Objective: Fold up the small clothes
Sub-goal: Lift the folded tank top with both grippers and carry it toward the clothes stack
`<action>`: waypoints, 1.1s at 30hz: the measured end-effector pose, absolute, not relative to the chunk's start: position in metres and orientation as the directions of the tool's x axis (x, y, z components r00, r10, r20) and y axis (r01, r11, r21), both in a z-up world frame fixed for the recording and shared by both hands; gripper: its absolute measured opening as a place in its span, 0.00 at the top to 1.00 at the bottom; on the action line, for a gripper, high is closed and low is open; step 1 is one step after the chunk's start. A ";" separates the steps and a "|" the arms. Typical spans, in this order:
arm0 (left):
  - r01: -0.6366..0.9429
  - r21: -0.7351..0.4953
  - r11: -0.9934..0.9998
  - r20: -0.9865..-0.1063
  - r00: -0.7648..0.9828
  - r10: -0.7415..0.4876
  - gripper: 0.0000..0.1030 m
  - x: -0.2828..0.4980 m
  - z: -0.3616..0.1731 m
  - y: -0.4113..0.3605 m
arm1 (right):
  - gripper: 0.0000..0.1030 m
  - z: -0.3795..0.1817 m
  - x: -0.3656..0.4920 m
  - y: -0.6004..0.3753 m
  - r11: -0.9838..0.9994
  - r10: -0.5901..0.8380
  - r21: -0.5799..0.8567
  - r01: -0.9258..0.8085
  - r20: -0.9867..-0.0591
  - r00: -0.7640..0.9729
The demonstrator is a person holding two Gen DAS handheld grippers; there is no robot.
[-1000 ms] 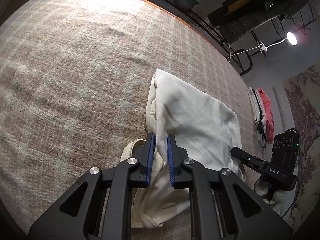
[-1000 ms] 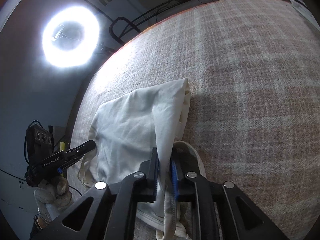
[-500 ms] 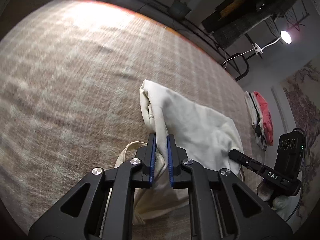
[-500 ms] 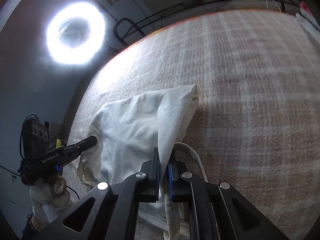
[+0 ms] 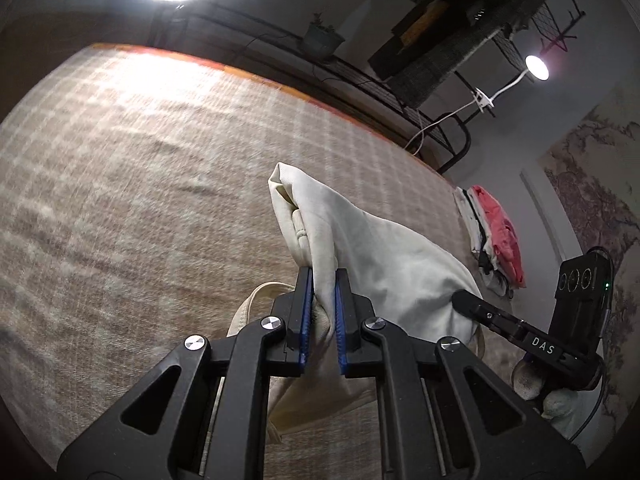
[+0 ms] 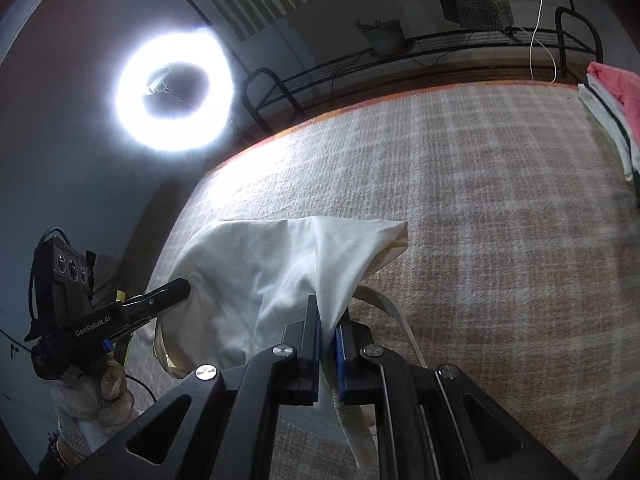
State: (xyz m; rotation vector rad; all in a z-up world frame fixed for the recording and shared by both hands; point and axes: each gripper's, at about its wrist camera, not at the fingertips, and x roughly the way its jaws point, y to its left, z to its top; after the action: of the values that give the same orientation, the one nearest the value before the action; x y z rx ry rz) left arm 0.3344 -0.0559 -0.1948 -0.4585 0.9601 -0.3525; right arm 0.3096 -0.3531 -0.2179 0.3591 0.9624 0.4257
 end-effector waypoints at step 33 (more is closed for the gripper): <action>0.429 -0.534 0.728 -0.565 0.460 -0.685 0.92 0.406 -0.126 -0.424 | 0.97 -0.111 0.293 -0.627 0.974 0.151 0.227 -0.007 -0.626 0.765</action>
State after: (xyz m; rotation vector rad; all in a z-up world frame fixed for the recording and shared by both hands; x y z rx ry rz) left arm 0.4056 -0.4243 -0.1259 -0.3382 0.8456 -0.7021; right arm 0.2928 -0.6270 -0.1110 0.2173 0.6954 0.0866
